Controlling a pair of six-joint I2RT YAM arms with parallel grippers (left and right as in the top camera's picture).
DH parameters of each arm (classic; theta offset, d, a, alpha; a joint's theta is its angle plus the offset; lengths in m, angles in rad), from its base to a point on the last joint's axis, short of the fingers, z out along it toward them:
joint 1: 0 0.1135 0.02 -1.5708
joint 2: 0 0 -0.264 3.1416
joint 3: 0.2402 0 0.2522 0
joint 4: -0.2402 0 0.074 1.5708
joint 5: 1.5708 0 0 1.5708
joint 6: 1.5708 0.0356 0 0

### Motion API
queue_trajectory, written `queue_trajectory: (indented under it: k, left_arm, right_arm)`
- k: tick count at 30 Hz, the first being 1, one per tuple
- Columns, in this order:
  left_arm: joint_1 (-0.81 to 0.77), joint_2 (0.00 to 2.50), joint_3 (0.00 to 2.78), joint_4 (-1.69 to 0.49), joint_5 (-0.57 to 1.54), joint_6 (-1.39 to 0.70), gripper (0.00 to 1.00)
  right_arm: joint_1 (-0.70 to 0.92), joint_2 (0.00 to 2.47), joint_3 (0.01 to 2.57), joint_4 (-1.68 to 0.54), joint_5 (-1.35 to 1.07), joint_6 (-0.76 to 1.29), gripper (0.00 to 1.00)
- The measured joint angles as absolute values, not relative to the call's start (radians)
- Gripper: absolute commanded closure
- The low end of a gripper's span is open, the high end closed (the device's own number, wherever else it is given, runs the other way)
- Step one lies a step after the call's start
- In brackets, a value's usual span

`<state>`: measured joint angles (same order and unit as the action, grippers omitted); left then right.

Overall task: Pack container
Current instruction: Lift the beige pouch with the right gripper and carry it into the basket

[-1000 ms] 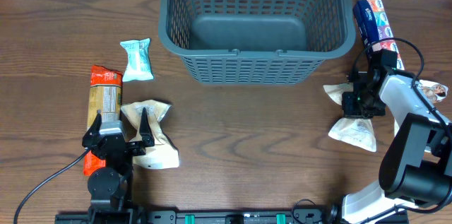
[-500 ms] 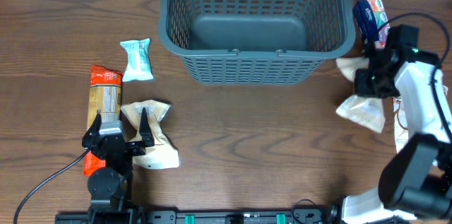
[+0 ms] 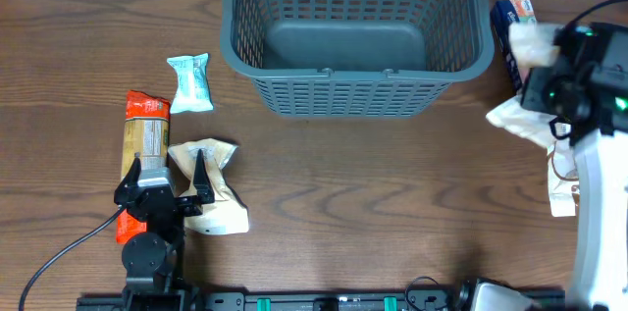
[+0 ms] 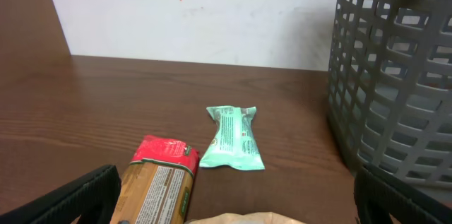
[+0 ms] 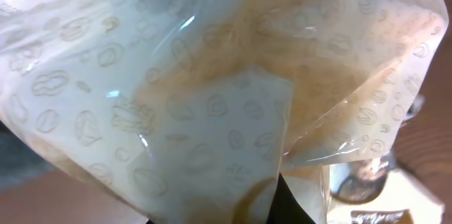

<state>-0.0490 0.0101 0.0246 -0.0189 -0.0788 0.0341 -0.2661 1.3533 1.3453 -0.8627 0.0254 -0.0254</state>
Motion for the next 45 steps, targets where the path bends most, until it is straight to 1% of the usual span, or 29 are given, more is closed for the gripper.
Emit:
queue_trajectory:
  k: [8, 12, 15, 26, 33, 38, 45]
  left_arm:
    - [-0.049, 0.010, 0.025, -0.023, -0.079, 0.034, 0.01]
    - [-0.049, 0.010, 0.025, -0.023, -0.079, 0.034, 0.01]
    - [-0.049, 0.010, 0.025, -0.023, -0.079, 0.034, 0.01]
    - [-0.049, 0.010, 0.025, -0.023, -0.079, 0.034, 0.01]
    - [-0.049, 0.010, 0.025, -0.023, -0.078, 0.034, 0.01]
    - [-0.049, 0.010, 0.025, -0.023, -0.078, 0.034, 0.01]
    - [-0.049, 0.010, 0.025, -0.023, -0.078, 0.034, 0.02]
  right_arm:
    - [-0.266, 1.160, 1.366, -0.764, -0.034, -0.011, 0.99]
    - [-0.263, 1.149, 1.415, -0.764, -0.144, -0.021, 0.99]
    - [-0.233, 1.168, 1.465, -0.765, -0.218, -0.042, 0.99]
    - [0.064, 1.353, 1.693, -0.774, -0.295, -0.216, 0.99]
    - [0.240, 1.511, 1.827, -0.881, -0.301, -0.443, 0.99]
    - [0.295, 1.605, 1.871, -0.912, -0.304, -0.576, 0.99]
    - [0.302, 1.739, 1.881, -0.933, -0.300, -0.686, 0.99]
